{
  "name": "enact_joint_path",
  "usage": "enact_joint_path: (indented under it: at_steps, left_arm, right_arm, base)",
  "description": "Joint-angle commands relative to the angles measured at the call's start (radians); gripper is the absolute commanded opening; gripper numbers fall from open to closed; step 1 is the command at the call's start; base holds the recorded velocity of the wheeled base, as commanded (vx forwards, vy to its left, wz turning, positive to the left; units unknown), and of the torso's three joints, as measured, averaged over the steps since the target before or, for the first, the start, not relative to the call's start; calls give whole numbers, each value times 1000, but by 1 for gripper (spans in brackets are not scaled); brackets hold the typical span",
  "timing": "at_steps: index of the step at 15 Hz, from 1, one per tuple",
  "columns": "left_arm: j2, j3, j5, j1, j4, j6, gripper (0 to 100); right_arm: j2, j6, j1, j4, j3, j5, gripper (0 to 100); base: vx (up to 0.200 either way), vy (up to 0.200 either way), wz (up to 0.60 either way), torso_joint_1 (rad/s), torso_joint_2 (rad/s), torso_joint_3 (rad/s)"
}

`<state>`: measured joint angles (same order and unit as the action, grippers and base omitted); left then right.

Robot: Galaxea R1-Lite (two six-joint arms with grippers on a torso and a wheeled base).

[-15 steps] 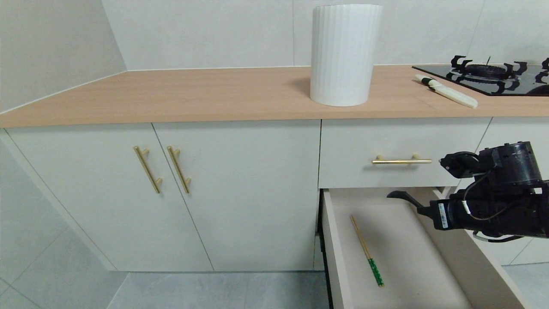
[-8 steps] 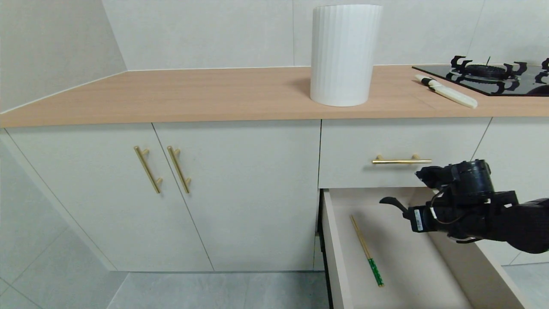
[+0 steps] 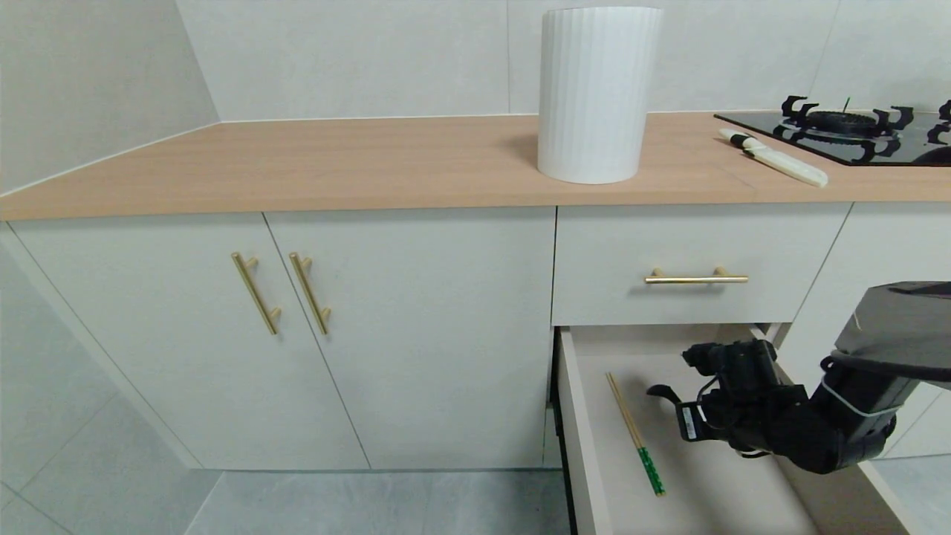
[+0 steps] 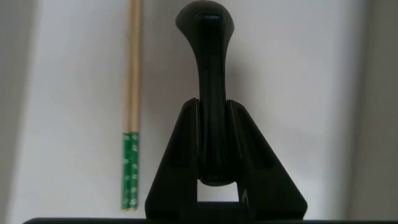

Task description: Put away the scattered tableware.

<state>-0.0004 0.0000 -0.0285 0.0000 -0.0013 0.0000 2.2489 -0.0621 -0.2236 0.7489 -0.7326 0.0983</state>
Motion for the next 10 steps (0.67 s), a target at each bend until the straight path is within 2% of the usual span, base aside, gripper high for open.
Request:
enact_joint_path:
  at_steps: [1, 10]
  left_arm:
    - [0, 0, -1, 0, 0, 0, 100]
    - [0, 0, 1, 0, 0, 0, 100]
  right_arm:
    - [83, -1, 0, 23, -4, 1, 0]
    - [92, -1, 1, 44, -2, 1, 0]
  base:
    - [0, 0, 0, 0, 0, 0]
    - [0, 0, 0, 0, 0, 0]
